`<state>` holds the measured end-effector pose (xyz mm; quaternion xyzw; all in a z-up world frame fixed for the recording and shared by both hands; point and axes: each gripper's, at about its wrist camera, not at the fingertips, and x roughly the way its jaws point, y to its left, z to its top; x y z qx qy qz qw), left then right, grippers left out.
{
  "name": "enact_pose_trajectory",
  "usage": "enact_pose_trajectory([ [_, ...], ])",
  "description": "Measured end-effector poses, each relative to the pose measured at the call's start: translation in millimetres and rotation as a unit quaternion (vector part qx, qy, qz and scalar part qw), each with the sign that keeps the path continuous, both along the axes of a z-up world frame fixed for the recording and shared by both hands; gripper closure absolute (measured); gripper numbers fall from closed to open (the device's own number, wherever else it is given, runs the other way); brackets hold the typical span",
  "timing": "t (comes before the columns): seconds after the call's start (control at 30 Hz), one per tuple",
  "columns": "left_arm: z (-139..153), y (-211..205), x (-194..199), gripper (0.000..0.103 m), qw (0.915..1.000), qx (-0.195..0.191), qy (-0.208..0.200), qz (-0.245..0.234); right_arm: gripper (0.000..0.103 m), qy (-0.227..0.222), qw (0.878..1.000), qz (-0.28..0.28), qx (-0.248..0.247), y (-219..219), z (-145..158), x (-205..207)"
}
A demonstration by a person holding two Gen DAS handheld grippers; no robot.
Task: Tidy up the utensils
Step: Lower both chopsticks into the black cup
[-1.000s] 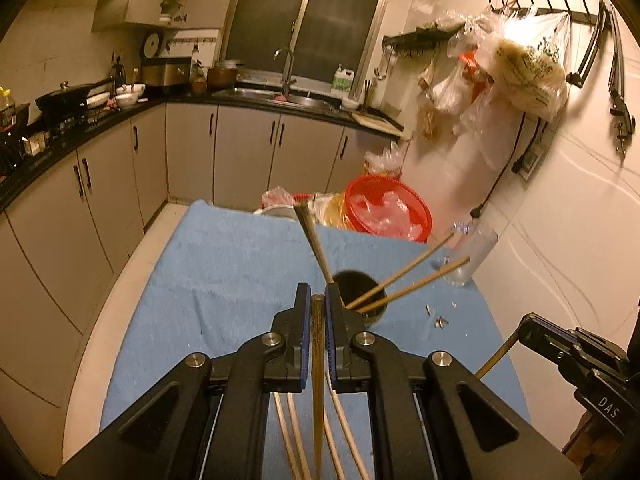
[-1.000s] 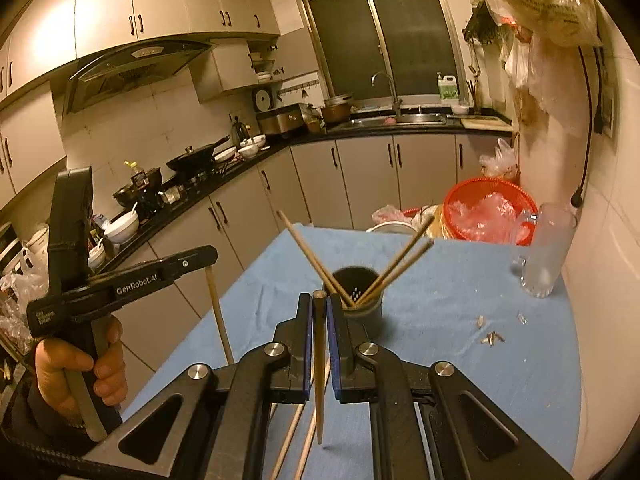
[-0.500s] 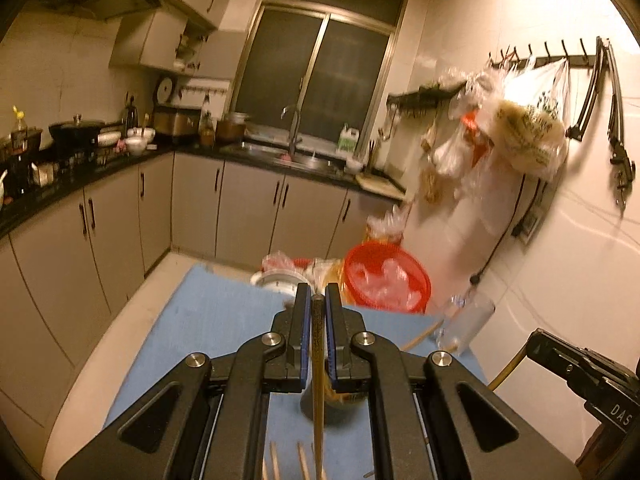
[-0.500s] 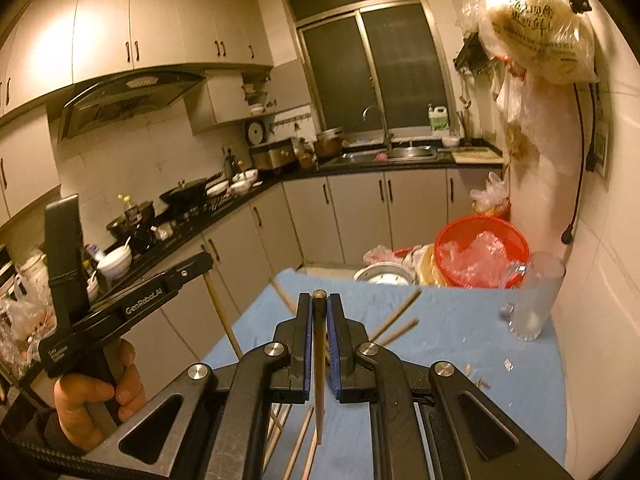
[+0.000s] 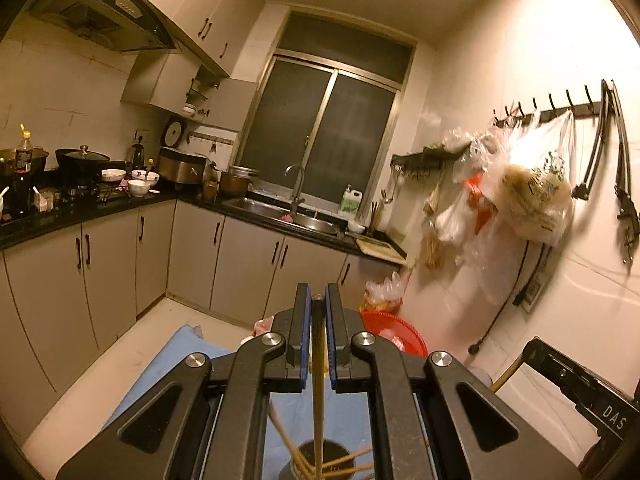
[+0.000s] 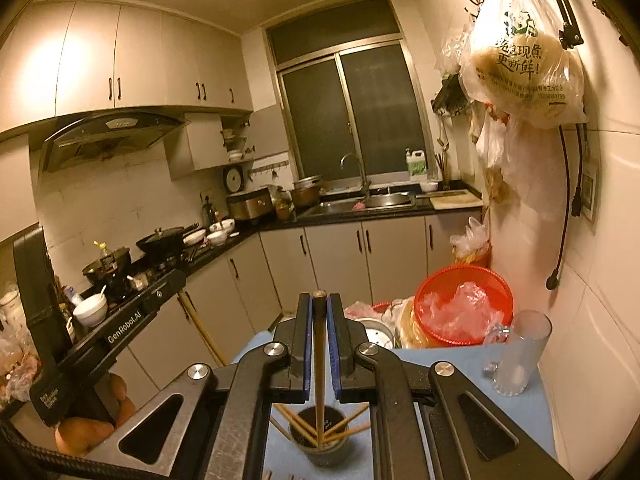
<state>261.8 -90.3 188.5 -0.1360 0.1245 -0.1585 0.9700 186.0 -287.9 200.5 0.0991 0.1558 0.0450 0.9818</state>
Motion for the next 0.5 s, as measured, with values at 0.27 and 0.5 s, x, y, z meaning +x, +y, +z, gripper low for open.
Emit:
enact_pose_trajectory([
  [0.27,-21.0,-17.0,17.5,0.097,0.9999,0.015,-0.004,0.004,0.096,0.008,1.0,0.001,0.002,-4.5,-16.4,23.7],
  [0.5,-35.5,-29.0,24.0,0.097,0.9996,0.027,0.002,-0.006,0.096,0.013,1.0,0.0,0.002,-7.0,-30.4,32.1],
])
